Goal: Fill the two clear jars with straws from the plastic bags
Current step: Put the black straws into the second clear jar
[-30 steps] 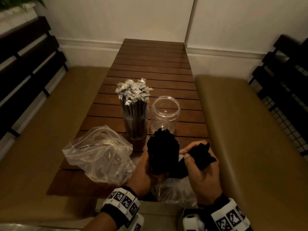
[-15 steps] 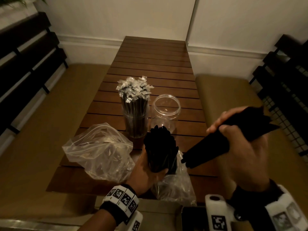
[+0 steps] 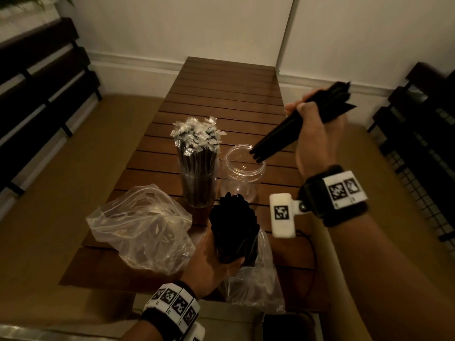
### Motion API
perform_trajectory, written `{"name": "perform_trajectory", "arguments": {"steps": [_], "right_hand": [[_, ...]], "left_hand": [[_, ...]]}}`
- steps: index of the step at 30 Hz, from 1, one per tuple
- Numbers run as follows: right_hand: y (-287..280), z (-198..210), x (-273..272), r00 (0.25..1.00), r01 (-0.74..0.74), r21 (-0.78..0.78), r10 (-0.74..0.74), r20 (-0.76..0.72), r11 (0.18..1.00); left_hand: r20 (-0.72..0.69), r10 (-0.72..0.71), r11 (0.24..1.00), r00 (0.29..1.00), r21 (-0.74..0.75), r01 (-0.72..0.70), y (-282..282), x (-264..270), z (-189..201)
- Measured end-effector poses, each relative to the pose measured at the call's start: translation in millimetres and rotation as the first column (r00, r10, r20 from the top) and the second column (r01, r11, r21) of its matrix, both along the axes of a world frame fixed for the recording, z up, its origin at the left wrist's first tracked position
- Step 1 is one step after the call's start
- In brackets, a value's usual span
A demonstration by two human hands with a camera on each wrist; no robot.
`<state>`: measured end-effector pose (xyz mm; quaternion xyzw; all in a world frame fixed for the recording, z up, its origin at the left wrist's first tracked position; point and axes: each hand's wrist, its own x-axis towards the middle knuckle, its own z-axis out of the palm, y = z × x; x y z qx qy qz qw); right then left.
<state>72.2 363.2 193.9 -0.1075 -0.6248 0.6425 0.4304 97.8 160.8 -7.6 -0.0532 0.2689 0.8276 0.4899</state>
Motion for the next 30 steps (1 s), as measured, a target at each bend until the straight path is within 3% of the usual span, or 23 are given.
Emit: {"name": "perform_trajectory", "arguments": {"steps": [2,3,4,5,7,13,19,21,25,30], "right_hand": [[2,-9,-17,0.999,0.011,0.019,-0.012,0.05,1.0],[2,-15,-24,0.997,0.011,0.022,-0.013,0.077,1.0],[3,-22,-30,0.994,0.006,0.028,-0.009,0.104,1.0],[4,-30,-36,0.992,-0.007,0.039,0.002,0.129,0.999],[5,-47,-43,0.984,-0.037,0.065,0.024,0.178,0.997],[9,-87,-46,0.931,-0.071,0.063,0.044,0.362,0.995],[4,-110,-37,0.874,-0.12,0.15,0.032,0.486,0.981],[3,-116,-36,0.864,-0.14,0.187,0.028,0.502,0.972],[5,-120,-38,0.86,-0.128,0.207,0.005,0.51,0.97],[7,-112,-26,0.866,-0.163,0.233,0.026,0.499,0.959]], "left_hand": [[0.24,0.016,0.998,0.971,-0.067,0.001,4,-5,3],[0.187,0.023,0.988,0.982,-0.154,0.006,2,-5,0],[0.247,0.061,0.997,0.967,-0.056,-0.048,0,-6,-2],[0.08,-0.001,0.999,0.997,-0.043,0.005,-2,-2,1],[-0.135,-0.017,0.998,0.991,-0.067,0.008,0,3,1],[-0.012,0.087,0.989,0.996,-0.123,-0.087,-3,6,8],[-0.181,0.043,0.993,0.983,-0.101,-0.062,-4,7,9],[-0.138,0.055,0.993,0.989,-0.091,-0.068,-5,6,11],[-0.23,0.018,0.988,0.973,-0.144,-0.053,-4,7,12],[-0.148,0.029,0.988,0.989,-0.145,-0.05,-5,5,11]]}}
